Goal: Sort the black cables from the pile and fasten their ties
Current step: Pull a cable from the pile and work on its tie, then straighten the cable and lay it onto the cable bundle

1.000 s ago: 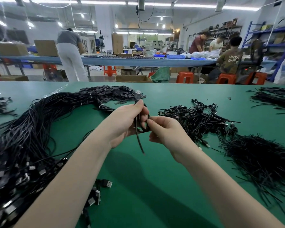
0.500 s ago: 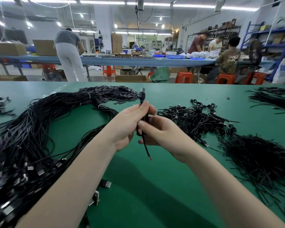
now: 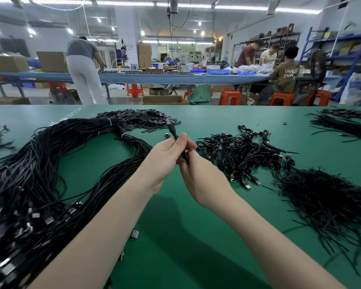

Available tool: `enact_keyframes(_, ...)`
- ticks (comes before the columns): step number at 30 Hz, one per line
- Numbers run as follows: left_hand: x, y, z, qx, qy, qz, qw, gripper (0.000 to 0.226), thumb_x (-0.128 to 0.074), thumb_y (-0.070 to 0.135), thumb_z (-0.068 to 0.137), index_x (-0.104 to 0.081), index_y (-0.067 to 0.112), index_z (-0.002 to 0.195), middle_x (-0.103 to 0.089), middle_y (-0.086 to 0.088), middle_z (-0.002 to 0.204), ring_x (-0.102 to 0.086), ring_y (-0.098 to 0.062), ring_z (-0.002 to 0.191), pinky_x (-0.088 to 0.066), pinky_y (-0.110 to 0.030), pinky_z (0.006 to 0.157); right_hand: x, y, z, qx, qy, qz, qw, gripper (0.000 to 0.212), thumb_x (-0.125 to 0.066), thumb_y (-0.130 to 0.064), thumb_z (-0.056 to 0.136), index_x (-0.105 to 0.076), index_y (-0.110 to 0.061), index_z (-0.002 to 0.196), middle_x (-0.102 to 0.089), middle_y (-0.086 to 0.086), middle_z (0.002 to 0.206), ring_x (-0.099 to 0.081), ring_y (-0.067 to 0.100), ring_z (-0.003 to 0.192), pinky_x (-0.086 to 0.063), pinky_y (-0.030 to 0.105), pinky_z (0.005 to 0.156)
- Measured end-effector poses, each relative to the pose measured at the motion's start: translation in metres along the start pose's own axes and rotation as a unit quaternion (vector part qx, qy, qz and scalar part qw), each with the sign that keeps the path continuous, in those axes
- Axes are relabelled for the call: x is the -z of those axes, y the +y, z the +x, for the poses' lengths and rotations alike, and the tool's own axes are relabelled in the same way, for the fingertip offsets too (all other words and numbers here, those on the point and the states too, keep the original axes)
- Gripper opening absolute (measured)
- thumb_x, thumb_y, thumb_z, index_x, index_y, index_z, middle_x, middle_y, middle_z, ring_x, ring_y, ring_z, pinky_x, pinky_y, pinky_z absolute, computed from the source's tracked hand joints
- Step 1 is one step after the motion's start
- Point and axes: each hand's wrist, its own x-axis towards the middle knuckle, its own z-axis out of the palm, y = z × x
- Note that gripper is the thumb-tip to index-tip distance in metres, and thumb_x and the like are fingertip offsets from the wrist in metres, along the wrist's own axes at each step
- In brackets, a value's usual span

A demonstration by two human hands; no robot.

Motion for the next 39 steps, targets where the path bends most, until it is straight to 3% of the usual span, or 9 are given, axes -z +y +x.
enact_keyframes(9,-0.006,-0.006,-0.010,0.101,-0.065,0.182,0.976,0.033,-0.047,0.042,0.098,-0.071,0.022,0.087,-0.068,-0.001,0.085,-0.064,-0.011,0.080,-0.051,-0.034,0.079,-0.005,0.032,-0.008,-0.168,-0.151,0.257,0.940,0.026,-0.030,-0.027,0.103,-0.037,-0.019,0.079,-0.043,0.000,0.070,-0.039,0.014,0.054,-0.039,0.028,0.054)
enact_keyframes(12,-0.004,-0.006,-0.013,-0.115,0.015,0.551,0.827,0.023,-0.051,0.040,0.096,-0.063,0.030,0.113,-0.065,0.001,0.111,-0.060,-0.017,0.102,-0.045,-0.037,0.090,0.009,0.049,-0.018,-0.189,-0.179,0.245,0.934,0.026,-0.030,-0.029,0.103,-0.036,-0.018,0.081,-0.041,-0.001,0.070,-0.035,0.013,0.053,-0.034,0.026,0.052)
enact_keyframes(16,-0.017,-0.013,-0.015,-0.303,-0.159,0.686,0.642,0.043,-0.047,0.038,0.098,-0.036,0.040,0.139,-0.037,0.015,0.149,-0.028,-0.014,0.140,-0.023,-0.037,0.107,0.027,0.061,-0.030,-0.101,-0.266,0.179,0.942,0.025,-0.032,-0.028,0.104,-0.038,-0.017,0.083,-0.042,-0.001,0.071,-0.038,0.014,0.059,-0.038,0.027,0.057)
enact_keyframes(20,-0.019,-0.012,-0.026,-0.393,-0.227,0.702,0.548,0.030,-0.060,0.056,0.083,-0.063,0.030,0.097,-0.068,0.012,0.087,-0.067,-0.008,0.082,-0.043,-0.024,0.078,0.040,0.071,-0.043,-0.073,-0.361,0.170,0.914,0.021,-0.030,-0.027,0.105,-0.043,-0.014,0.096,-0.036,-0.003,0.072,-0.033,0.012,0.063,-0.035,0.029,0.063)
enact_keyframes(24,-0.030,-0.027,-0.048,-0.409,-0.218,0.741,0.486,0.027,-0.076,0.047,0.068,-0.060,0.026,0.066,-0.055,0.009,0.055,-0.055,-0.009,0.045,-0.036,-0.021,0.048,0.047,0.068,-0.058,-0.042,-0.411,0.123,0.902,0.023,-0.030,-0.029,0.105,-0.042,-0.022,0.087,-0.041,-0.004,0.072,-0.037,0.010,0.060,-0.035,0.021,0.059)
enact_keyframes(27,-0.036,-0.035,-0.060,-0.365,-0.222,0.751,0.503,0.027,-0.076,0.045,0.069,-0.059,0.025,0.061,-0.055,0.009,0.053,-0.052,-0.008,0.042,-0.032,-0.021,0.046,0.042,0.072,-0.066,0.077,-0.344,-0.134,0.926,0.022,-0.032,-0.037,0.103,-0.044,-0.023,0.091,-0.059,0.000,0.088,-0.055,0.022,0.076,-0.037,0.032,0.067)
enact_keyframes(30,-0.047,-0.033,-0.067,-0.256,-0.225,0.747,0.571,0.024,-0.049,0.038,0.097,-0.058,0.016,0.094,-0.066,-0.003,0.090,-0.065,-0.022,0.077,-0.033,-0.031,0.062,0.035,0.084,-0.072,0.273,-0.135,-0.442,0.844,0.018,-0.060,-0.038,0.087,-0.054,-0.023,0.078,-0.062,-0.007,0.067,-0.060,0.018,0.058,-0.034,0.029,0.058)
enact_keyframes(33,-0.054,-0.040,-0.054,-0.182,-0.227,0.728,0.621,0.025,-0.029,0.030,0.105,-0.045,0.012,0.109,-0.059,-0.009,0.111,-0.060,-0.032,0.096,-0.029,-0.036,0.067,0.035,0.088,-0.070,0.320,-0.021,-0.480,0.817,0.019,-0.071,-0.031,0.070,-0.054,-0.025,0.063,-0.053,-0.009,0.054,-0.049,0.016,0.047,-0.036,0.028,0.057)
enact_keyframes(39,-0.040,-0.037,-0.031,-0.143,-0.124,0.675,0.713,0.022,-0.030,0.035,0.103,-0.044,0.018,0.101,-0.062,-0.007,0.106,-0.061,-0.033,0.095,-0.032,-0.035,0.068,0.074,0.106,-0.043,0.074,-0.050,-0.409,0.908,0.066,-0.056,-0.061,0.082,-0.040,-0.027,0.136,-0.060,-0.006,0.120,-0.058,0.018,0.109,-0.039,0.040,0.094)
